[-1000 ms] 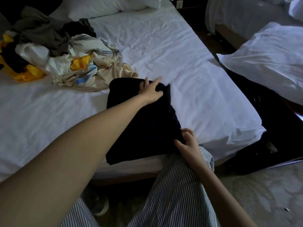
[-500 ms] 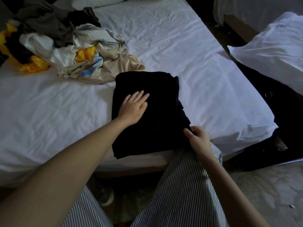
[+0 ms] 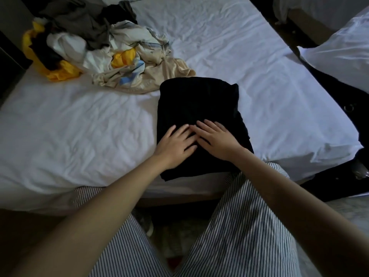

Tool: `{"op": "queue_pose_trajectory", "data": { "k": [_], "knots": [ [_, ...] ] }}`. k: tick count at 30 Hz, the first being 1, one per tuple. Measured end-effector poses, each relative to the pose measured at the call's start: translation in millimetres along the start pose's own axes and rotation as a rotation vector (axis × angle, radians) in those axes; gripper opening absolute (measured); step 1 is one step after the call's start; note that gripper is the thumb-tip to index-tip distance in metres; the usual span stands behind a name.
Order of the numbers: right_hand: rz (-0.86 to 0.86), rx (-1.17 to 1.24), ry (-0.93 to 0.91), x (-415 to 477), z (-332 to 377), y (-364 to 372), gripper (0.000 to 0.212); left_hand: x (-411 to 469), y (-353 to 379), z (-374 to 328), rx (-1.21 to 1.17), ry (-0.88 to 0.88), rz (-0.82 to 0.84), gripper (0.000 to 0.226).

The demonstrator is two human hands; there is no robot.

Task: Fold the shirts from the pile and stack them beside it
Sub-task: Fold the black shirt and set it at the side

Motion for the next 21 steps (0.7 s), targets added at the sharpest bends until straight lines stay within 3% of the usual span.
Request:
{"op": "queue_pose_trajectory", "data": {
  "k": [3,7,9,12,16,18,21],
  "knots": [
    [-0.083,-0.130,0.155,-21.3,-28.3,6.7,0.068,-3.5,10.0,47.5,-0.122,-0.223,0.008,0.067],
    [-0.110,-0.103,0.443,-30.4,-36.2,2.9,0.053,-13.9,9.0,91.1,-0.266,-0.450,0.055,0.057],
    [-0.159,-0.038,0.521,-36.2,-35.8,-0.4,0.052,-25.9,8.7,89.1,-0.361,-0.432,0.006,0.064],
    [-0.313,0.051,0.588,-58.9,-37.1,-4.0,0.050,-58.5,12.5,55.0,-0.436,-0.268,-0.036,0.085],
    [-0.408,-0.010,0.453,-91.5,-16.3,0.7,0.052,-84.6,27.2,7.7,-0.141,-0.118,0.054,0.097],
    [-0.281,-0.086,0.318,-95.8,-5.8,9.0,0.059,-81.8,24.3,-2.4,-0.096,-0.106,0.039,0.082],
    [-0.054,-0.220,0.157,-99.7,1.5,17.4,0.073,-79.2,1.3,-3.2,-0.261,-0.133,-0.125,0.052]
  ]
}}
Point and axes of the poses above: each hand's wrist, its own x-axis towards the middle knuckle, its own y-axis out of the palm, z = x × y, the point moved 6 cm from there along x, towards the middle knuckle, and after that the axes turned 9 degrees about -y, right-handed, at the moved point
